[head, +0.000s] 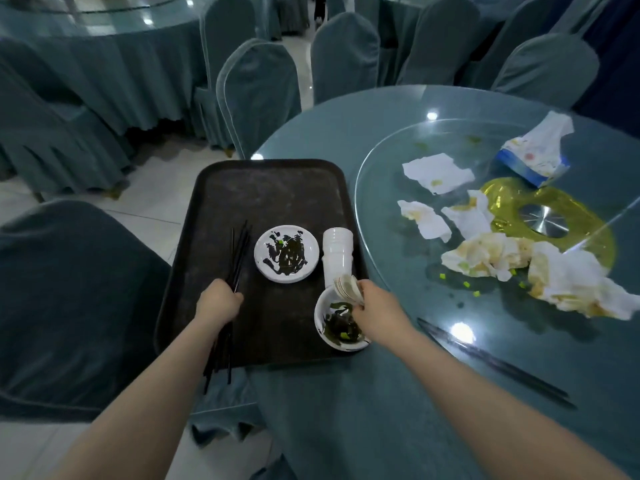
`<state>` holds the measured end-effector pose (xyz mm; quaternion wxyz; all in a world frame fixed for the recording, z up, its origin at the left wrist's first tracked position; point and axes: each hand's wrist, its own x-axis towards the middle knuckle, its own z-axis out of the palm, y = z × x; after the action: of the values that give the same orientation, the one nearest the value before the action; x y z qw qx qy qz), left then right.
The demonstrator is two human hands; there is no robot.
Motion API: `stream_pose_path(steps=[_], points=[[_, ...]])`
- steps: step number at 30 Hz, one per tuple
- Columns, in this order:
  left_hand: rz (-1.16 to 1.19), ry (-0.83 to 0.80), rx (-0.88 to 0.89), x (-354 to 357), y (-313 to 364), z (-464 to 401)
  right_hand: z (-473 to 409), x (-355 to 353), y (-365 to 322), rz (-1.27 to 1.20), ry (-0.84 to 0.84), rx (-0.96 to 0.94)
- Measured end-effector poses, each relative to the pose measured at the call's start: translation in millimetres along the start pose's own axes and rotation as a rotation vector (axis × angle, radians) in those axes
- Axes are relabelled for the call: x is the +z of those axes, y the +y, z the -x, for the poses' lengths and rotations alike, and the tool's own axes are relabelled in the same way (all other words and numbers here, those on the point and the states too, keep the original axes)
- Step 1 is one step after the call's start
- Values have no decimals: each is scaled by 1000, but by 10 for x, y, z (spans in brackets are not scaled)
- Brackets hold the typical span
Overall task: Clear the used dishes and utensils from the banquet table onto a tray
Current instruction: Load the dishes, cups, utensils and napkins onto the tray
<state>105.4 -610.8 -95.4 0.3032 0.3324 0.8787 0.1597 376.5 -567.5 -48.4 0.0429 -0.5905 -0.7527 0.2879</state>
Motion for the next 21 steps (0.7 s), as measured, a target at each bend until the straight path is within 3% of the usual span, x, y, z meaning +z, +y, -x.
stream_pose_path(steps=[7, 12, 18, 21], points=[[29, 50, -29, 0, 178, -377, -179, -9, -105, -29, -17, -19], [56, 69, 63, 97, 134, -350, -216, 99, -330, -61, -25, -36], [90, 57, 182, 142, -47, -228, -214, 466, -784, -93, -124, -123], [186, 82, 172, 126, -166, -159, -235, 717, -940, -22, -189, -64]])
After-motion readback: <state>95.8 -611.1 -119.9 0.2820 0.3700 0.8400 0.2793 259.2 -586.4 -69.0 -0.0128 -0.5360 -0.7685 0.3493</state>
